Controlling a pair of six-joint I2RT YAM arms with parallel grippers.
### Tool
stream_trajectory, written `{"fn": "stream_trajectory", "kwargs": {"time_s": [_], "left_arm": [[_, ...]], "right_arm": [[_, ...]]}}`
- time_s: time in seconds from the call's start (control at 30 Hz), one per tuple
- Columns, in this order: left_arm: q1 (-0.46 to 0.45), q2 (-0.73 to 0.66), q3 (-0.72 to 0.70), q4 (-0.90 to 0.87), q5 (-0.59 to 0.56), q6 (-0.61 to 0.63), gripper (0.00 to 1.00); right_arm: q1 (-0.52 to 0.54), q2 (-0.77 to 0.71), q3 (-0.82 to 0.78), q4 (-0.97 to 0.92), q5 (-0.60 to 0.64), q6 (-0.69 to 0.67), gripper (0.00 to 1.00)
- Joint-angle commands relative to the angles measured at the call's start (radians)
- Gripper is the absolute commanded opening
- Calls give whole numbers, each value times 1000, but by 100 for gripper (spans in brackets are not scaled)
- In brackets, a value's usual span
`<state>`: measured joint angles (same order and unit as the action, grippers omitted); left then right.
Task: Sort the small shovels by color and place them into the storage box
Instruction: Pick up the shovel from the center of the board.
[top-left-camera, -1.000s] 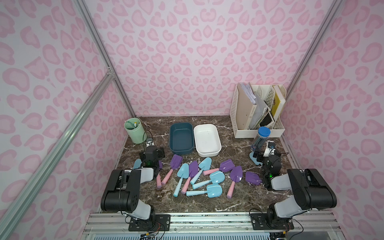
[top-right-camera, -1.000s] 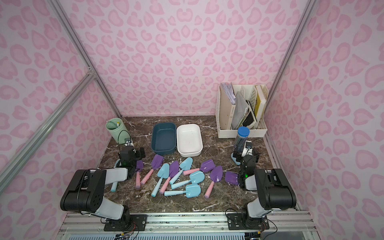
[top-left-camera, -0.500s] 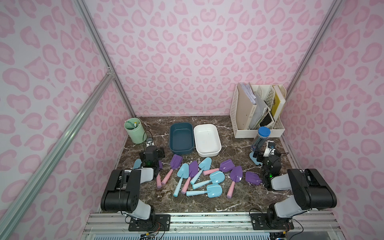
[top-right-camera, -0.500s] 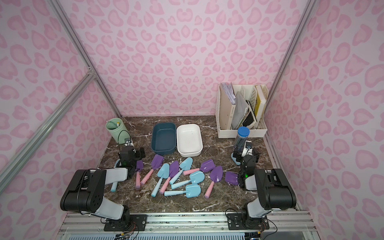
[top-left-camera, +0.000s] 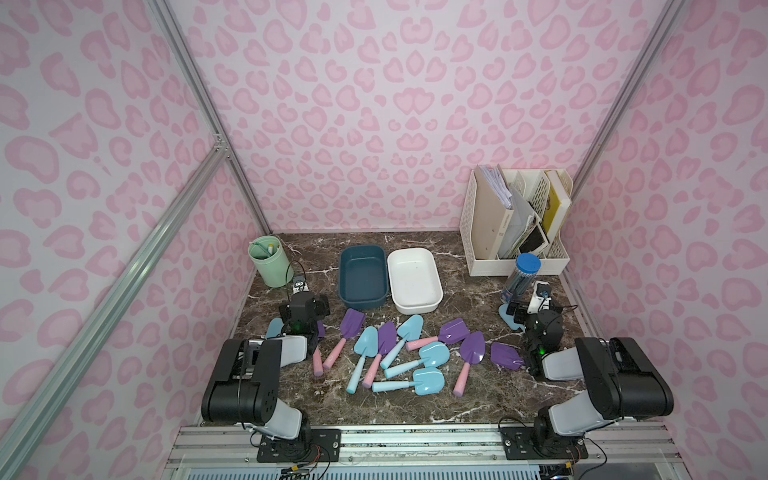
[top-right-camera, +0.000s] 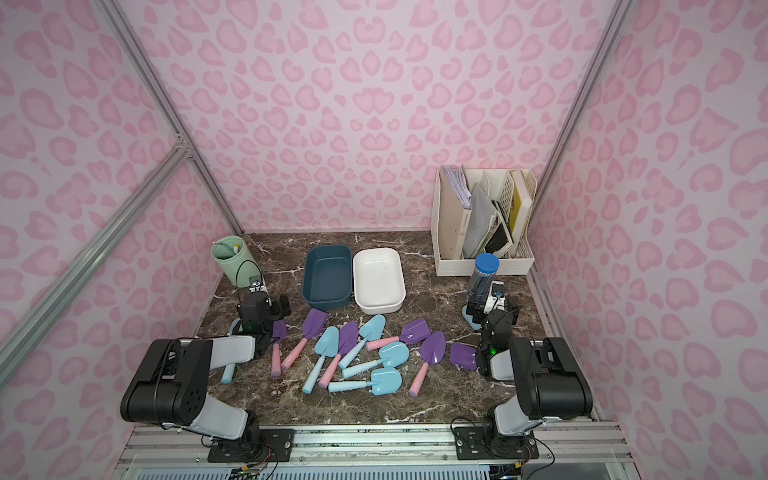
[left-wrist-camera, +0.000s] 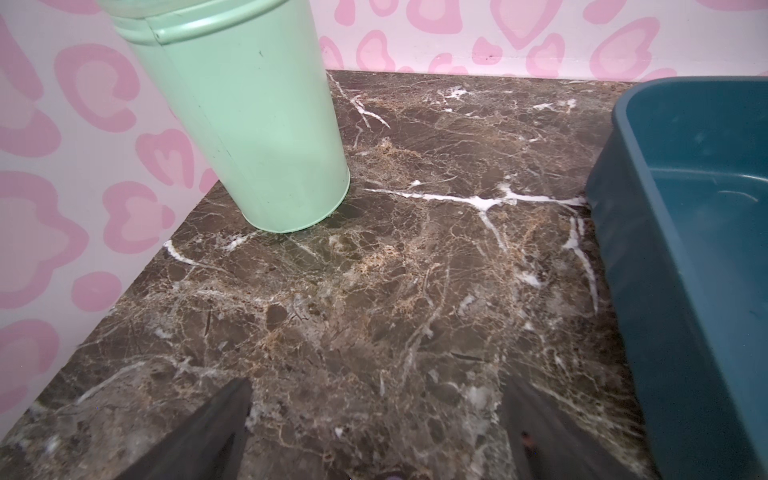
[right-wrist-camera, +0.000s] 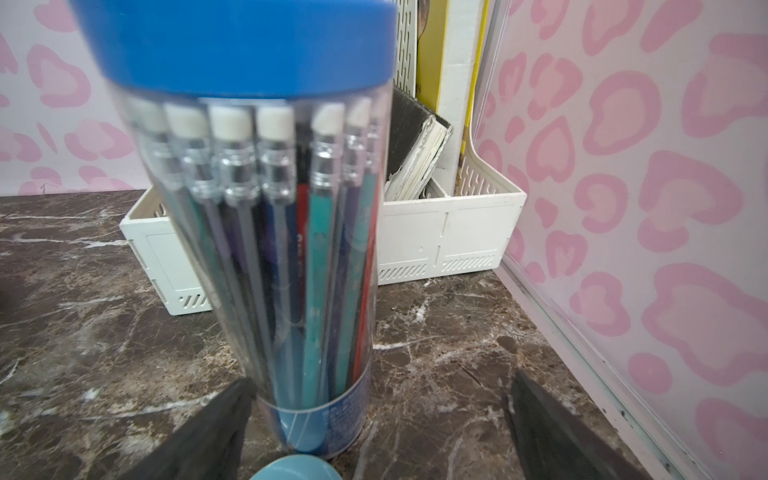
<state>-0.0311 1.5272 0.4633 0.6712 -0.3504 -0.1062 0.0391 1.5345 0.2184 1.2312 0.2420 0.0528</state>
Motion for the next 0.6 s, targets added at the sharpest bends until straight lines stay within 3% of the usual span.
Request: {"fn": "stream_trajectory", "kwargs": {"time_s": [0.0,0.07,0.1,0.17,0.33,0.57], "left_arm": [[0,-6,-2,28,6,-3,96],[-6,-34,15,-16,-18,11,94],[-18,-94,93,-228,-42,-4,93],[-23,-153,258,-538,-83,-40,83],[-123,-291,357,-745,-204,-122,77],[-284,-372,541,-1250,-326,-316,72]], "right_arm": [[3,-9,-2,46,2,1,95],[27,-74,37,-73,64,-3,95],[42,-121,73,-168,94,-12,96],[66,-206,137,-311,145,-11,97],[133,-367,346,-737,190,66,99],[370,-525,547,-1151,210,81,99]]}}
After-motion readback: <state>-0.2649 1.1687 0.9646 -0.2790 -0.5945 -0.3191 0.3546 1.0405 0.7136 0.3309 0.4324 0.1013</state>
